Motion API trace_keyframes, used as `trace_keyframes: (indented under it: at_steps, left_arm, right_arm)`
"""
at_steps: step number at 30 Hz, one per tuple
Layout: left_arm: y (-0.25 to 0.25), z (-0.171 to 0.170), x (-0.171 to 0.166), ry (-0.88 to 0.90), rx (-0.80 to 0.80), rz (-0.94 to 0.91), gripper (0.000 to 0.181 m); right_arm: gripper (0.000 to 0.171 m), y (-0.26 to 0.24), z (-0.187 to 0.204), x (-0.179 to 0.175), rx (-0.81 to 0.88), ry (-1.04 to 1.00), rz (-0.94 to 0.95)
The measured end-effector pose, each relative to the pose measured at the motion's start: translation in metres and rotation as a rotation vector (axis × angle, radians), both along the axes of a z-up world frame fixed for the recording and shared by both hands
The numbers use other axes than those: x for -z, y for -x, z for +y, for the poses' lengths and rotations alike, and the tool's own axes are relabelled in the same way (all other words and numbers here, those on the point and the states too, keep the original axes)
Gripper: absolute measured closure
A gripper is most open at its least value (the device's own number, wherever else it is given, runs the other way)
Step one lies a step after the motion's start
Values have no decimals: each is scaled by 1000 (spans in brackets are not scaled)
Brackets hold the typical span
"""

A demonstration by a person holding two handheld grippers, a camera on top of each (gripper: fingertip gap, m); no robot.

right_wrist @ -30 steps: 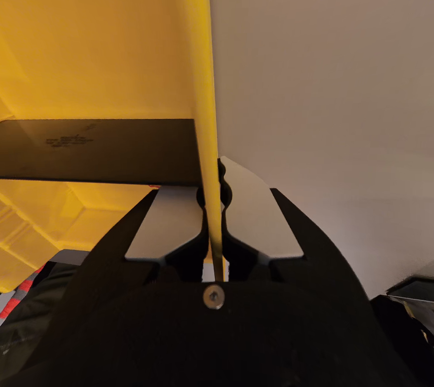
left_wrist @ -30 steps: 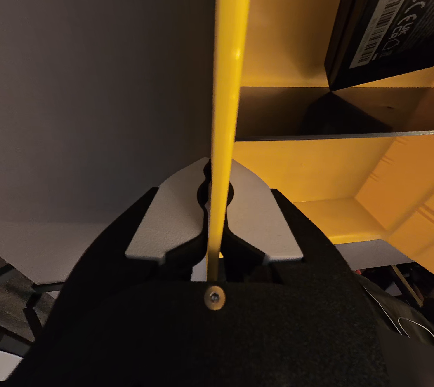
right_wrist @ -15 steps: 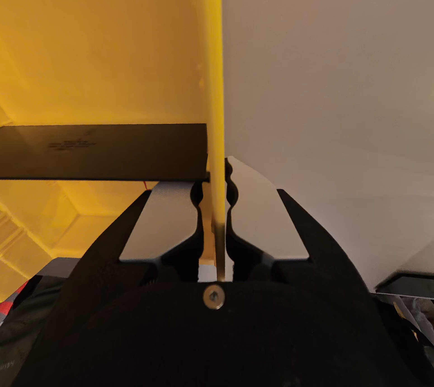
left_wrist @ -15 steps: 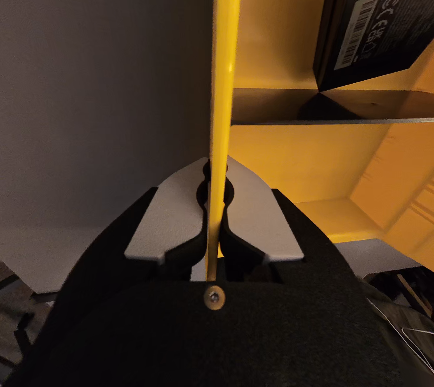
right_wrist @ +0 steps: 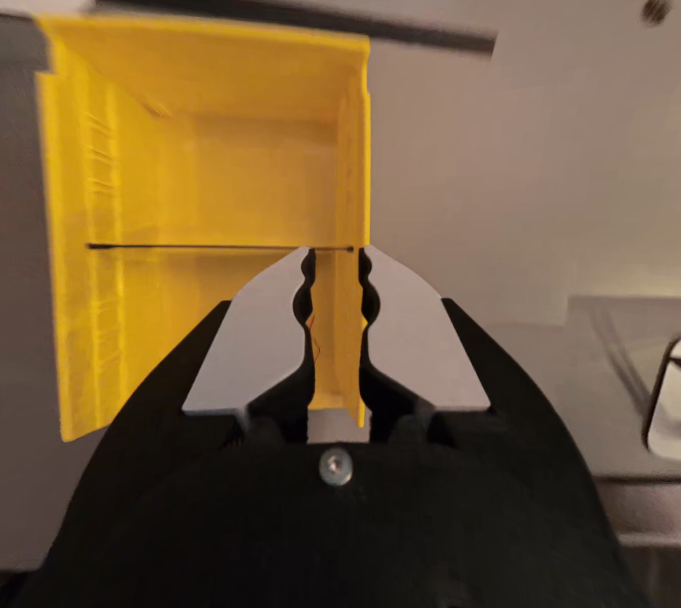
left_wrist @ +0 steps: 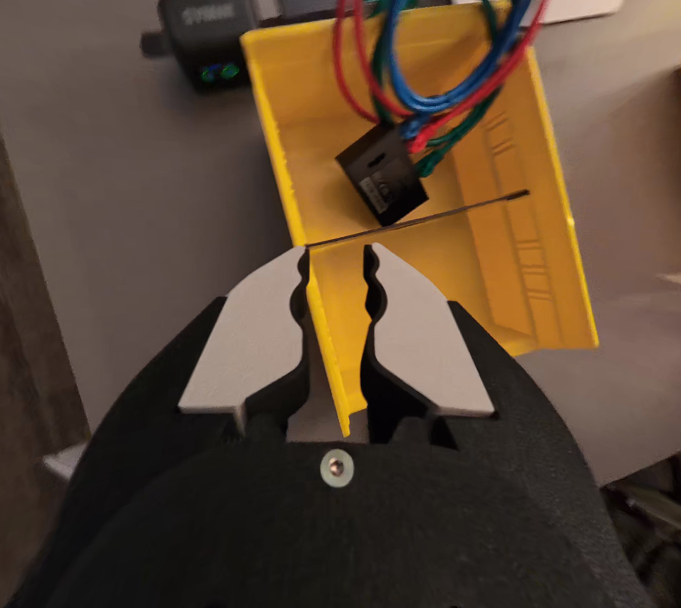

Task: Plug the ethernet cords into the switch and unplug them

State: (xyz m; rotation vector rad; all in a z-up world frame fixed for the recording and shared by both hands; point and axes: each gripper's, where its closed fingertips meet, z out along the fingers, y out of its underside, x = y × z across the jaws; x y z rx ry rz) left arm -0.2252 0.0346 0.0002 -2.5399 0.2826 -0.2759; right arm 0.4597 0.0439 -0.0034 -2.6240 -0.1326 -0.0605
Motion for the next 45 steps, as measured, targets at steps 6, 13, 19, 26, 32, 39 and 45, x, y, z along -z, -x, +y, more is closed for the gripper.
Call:
trace_keyframes:
  at_steps: [6, 13, 19, 26, 32, 39, 45]
  left_arm:
    - [-40, -9, 25, 89, 387, 127, 142]
    - [-53, 39, 46, 42, 592, 246, 141]
    - [-59, 62, 66, 94, 789, 297, 131]
    - [-56, 66, 88, 204, 949, 349, 115]
    - [-51, 71, 102, 265, 1006, 383, 114]
    - [-58, 71, 112, 283, 1089, 367, 113]
    - [-60, 53, 126, 430, 1173, 295, 118]
  right_arm:
    - [143, 77, 10, -130, -334, -727, 112]
    - [143, 154, -32, -182, -718, -1328, 169]
    - [141, 188, -33, -169, -861, -1265, 386]
    - [139, 195, -12, -140, -877, -1158, 326]
    - [139, 207, -9, -125, -941, -1121, 219]
    - [139, 215, -3, -108, -979, -1063, 202]
    - [139, 216, 1, -98, -992, -1019, 190]
